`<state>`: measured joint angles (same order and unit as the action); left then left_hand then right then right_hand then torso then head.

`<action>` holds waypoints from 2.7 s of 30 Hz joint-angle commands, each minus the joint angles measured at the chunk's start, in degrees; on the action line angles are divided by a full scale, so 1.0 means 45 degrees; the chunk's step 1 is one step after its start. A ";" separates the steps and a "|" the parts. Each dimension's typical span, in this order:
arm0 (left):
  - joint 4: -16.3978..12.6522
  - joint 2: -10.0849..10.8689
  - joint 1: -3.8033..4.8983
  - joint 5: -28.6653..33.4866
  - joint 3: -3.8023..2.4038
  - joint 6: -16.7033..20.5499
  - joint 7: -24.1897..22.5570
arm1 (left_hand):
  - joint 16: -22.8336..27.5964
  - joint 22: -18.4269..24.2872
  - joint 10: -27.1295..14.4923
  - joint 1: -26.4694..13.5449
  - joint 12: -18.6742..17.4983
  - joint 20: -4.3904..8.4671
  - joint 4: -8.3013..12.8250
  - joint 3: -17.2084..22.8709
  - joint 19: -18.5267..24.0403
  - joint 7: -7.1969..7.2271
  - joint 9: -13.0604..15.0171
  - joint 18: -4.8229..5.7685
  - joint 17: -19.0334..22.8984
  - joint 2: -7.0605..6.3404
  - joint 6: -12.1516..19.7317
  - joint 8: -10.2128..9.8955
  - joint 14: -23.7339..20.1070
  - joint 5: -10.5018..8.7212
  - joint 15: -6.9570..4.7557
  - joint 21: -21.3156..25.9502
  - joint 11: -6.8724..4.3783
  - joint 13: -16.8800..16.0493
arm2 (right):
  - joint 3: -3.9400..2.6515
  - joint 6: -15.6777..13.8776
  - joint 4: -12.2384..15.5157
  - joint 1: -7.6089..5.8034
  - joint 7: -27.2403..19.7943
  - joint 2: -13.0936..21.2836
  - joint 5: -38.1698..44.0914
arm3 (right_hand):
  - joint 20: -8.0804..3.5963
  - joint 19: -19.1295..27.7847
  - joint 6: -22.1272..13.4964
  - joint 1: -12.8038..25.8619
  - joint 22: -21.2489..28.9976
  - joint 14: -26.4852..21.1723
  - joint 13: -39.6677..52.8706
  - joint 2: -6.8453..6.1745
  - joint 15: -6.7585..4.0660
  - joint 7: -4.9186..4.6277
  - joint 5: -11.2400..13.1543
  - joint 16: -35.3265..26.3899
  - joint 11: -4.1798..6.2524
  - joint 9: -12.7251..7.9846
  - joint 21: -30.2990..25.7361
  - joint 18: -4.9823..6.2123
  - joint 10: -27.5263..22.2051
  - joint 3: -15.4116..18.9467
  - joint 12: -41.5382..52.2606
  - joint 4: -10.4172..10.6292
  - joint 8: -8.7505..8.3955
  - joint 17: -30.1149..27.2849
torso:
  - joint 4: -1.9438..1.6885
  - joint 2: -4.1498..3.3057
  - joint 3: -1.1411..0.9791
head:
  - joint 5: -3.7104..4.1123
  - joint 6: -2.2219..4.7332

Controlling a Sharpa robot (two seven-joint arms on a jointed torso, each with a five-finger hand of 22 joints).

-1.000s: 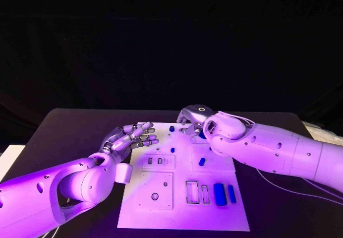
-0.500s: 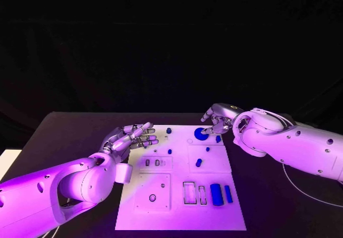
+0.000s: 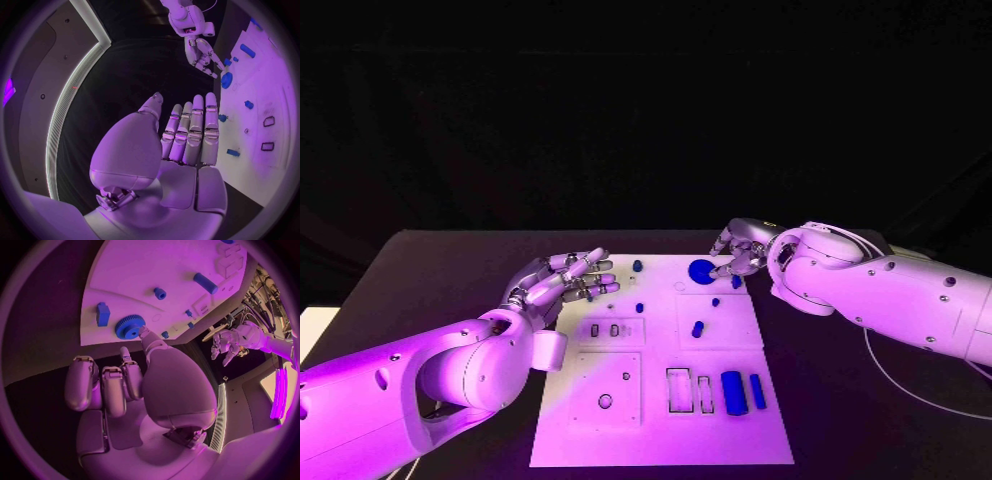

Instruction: Assemble the parts on the task board

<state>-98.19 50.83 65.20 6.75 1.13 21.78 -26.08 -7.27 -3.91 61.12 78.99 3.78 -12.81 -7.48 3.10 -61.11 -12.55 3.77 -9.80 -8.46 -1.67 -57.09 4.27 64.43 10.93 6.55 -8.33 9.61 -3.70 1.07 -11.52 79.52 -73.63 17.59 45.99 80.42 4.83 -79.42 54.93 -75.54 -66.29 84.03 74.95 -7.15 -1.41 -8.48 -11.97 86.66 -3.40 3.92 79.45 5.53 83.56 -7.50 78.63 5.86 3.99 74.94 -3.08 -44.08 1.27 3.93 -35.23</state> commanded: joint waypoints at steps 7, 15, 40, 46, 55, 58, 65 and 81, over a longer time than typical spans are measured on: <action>0.0007 -0.0028 0.0013 0.0030 -0.0010 -0.0323 0.0006 | 0.0081 0.0020 -0.0060 -0.0084 -0.0029 -0.0031 0.0053 -0.0052 -0.0096 -0.0066 -0.0003 -0.0138 -0.0011 0.0022 0.0039 -0.0086 0.0002 -0.0023 0.0085 0.0062 0.0034 -0.0019 | 0.0011 0.0375 -0.0215 0.0170 0.0097 -0.0397 0.0263 | 0.0029 -0.0144 0.0091 -0.0107 -0.0193 0.1020 0.1648 0.0081 0.0099 0.0006 -0.0073 0.0117 0.0002 0.0031 0.0147 -0.0232 0.0424 0.0076 0.0730 -0.0020 0.0113 0.1641 | -0.0012 -0.0009 0.0014 | -0.0015 -0.0081; 0.0013 -0.0029 0.0012 0.0030 -0.0010 -0.0343 0.0029 | 0.0081 0.0020 -0.0060 -0.0084 -0.0029 -0.0031 0.0053 -0.0052 -0.0096 -0.0066 -0.0003 -0.0138 -0.0011 0.0022 0.0039 -0.0086 0.0002 -0.0023 0.0085 0.0062 0.0034 -0.0019 | 0.0020 0.0147 -0.0646 0.0252 0.0105 -0.0723 0.0412 | 0.0032 -0.0191 0.0163 -0.0118 -0.0309 0.1035 0.1893 0.0196 0.0101 0.0008 -0.0103 0.0154 0.0002 0.0034 0.0211 -0.0253 0.0547 0.0060 0.0974 -0.0018 0.0140 0.1726 | -0.0026 -0.0004 0.0017 | 0.0035 -0.0127; 0.0120 -0.0038 0.0014 0.0030 -0.0010 -0.0394 0.0086 | 0.0104 0.0020 -0.0063 -0.0055 -0.0026 -0.0033 0.0092 -0.0054 -0.0103 -0.0062 -0.0002 -0.0140 -0.0026 0.0052 0.0040 -0.0087 0.0002 -0.0026 0.0084 0.0090 0.0029 -0.0020 | 0.0034 0.0063 -0.0787 0.0312 0.0215 -0.0912 0.0424 | 0.0035 -0.0517 0.0533 -0.0008 -0.1076 0.1127 0.2855 0.0404 0.0099 0.0051 -0.0374 0.0364 0.0023 0.0050 0.0598 -0.0394 0.1111 0.0066 0.1984 -0.0053 0.0254 0.2254 | -0.0006 0.0000 0.0007 | 0.0035 -0.0225; 0.0117 -0.0032 0.0014 0.0030 -0.0010 -0.0401 0.0088 | 0.0112 0.0019 -0.0061 -0.0033 -0.0024 -0.0032 0.0114 -0.0047 -0.0109 -0.0057 -0.0001 -0.0141 -0.0033 0.0074 0.0037 -0.0085 0.0004 -0.0028 0.0082 0.0102 0.0026 -0.0021 | 0.0034 -0.0334 -0.0538 0.0346 0.0278 -0.0807 0.0673 | 0.0033 -0.0558 0.0586 -0.0002 -0.1174 0.1133 0.2932 0.0409 0.0094 0.0061 -0.0367 0.0377 0.0031 0.0054 0.0644 -0.0412 0.1160 0.0070 0.2068 -0.0065 0.0269 0.2289 | 0.0007 0.0001 0.0003 | 0.0053 -0.0221; 0.0132 -0.0034 0.0014 0.0030 -0.0010 -0.0411 0.0100 | 0.0113 0.0019 -0.0061 -0.0030 -0.0024 -0.0032 0.0116 -0.0047 -0.0109 -0.0056 -0.0001 -0.0142 -0.0033 0.0077 0.0037 -0.0085 0.0005 -0.0028 0.0082 0.0103 0.0026 -0.0021 | 0.0034 -0.1707 -0.0430 0.0368 0.0180 -0.0742 0.1093 | 0.0033 -0.0594 0.0542 -0.0003 -0.1278 0.1128 0.2878 0.0316 0.0094 0.0053 -0.0403 0.0373 0.0026 0.0030 0.0694 -0.0432 0.1120 0.0112 0.2003 -0.0116 0.0218 0.2271 | -0.0022 0.0001 0.0000 | 0.0091 -0.0184; 0.0139 -0.0036 0.0014 0.0030 -0.0010 -0.0418 0.0109 | 0.0113 0.0019 -0.0061 -0.0030 -0.0024 -0.0032 0.0116 -0.0047 -0.0109 -0.0056 -0.0001 -0.0142 -0.0033 0.0077 0.0037 -0.0085 0.0005 -0.0028 0.0082 0.0103 0.0026 -0.0021 | 0.0034 -0.1760 -0.0487 0.0370 0.0199 -0.0762 0.1150 | 0.0035 -0.0592 0.0519 0.0012 -0.1286 0.1129 0.2870 0.0289 0.0098 0.0047 -0.0357 0.0377 0.0019 0.0022 0.0699 -0.0433 0.1113 0.0132 0.1992 -0.0123 0.0195 0.2282 | -0.0017 -0.0007 0.0006 | 0.0102 -0.0198; 0.0149 -0.0041 0.0014 0.0030 -0.0010 -0.0439 0.0140 | 0.0113 0.0019 -0.0061 -0.0030 -0.0024 -0.0032 0.0116 -0.0047 -0.0109 -0.0056 -0.0001 -0.0142 -0.0033 0.0077 0.0037 -0.0085 0.0005 -0.0028 0.0082 0.0103 0.0026 -0.0021 | 0.0034 -0.1397 -0.0642 0.0372 0.0234 -0.0841 0.1141 | 0.0046 -0.0592 0.0473 0.0047 -0.1318 0.1128 0.2803 0.0246 0.0111 0.0033 -0.0211 0.0379 0.0004 0.0008 0.0716 -0.0439 0.1059 0.0177 0.1908 -0.0130 0.0145 0.2287 | 0.0002 -0.0011 0.0004 | 0.0080 -0.0213; 0.0244 -0.0096 0.0011 0.0030 -0.0009 -0.0381 0.0271 | 0.0140 0.0017 -0.0063 0.0020 -0.0022 -0.0030 0.0187 -0.0057 -0.0128 -0.0051 -0.0001 -0.0145 -0.0055 0.0093 0.0038 -0.0087 0.0015 -0.0086 0.0078 0.0139 0.0022 -0.0021 | 0.0034 0.0157 -0.0874 0.0400 0.0014 -0.1008 0.0713 | 0.0101 -0.0549 0.0258 0.0137 -0.1327 0.1123 0.2650 0.0081 0.0170 -0.0031 0.0215 0.0382 -0.0061 -0.0014 0.0721 -0.0438 0.0921 0.0369 0.1697 -0.0067 0.0000 0.2297 | -0.0006 -0.0005 -0.0005 | 0.0070 -0.0269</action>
<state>-97.06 50.56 65.20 6.81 1.13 21.01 -24.99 -7.03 -3.91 61.12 79.00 3.78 -13.01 -6.85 2.78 -61.32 -12.55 3.77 -9.80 -8.66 -1.66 -57.09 4.27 64.43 10.91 6.55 -7.86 9.61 -3.70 1.21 -13.53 75.60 -71.88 18.29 41.53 83.96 5.03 -81.66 56.60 -74.79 -72.20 84.02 74.94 -6.50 -1.01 -8.68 -11.20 87.99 -3.65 3.93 82.33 3.94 83.80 -6.01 86.31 5.62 4.29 74.94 -3.12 -44.12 1.26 4.24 -36.43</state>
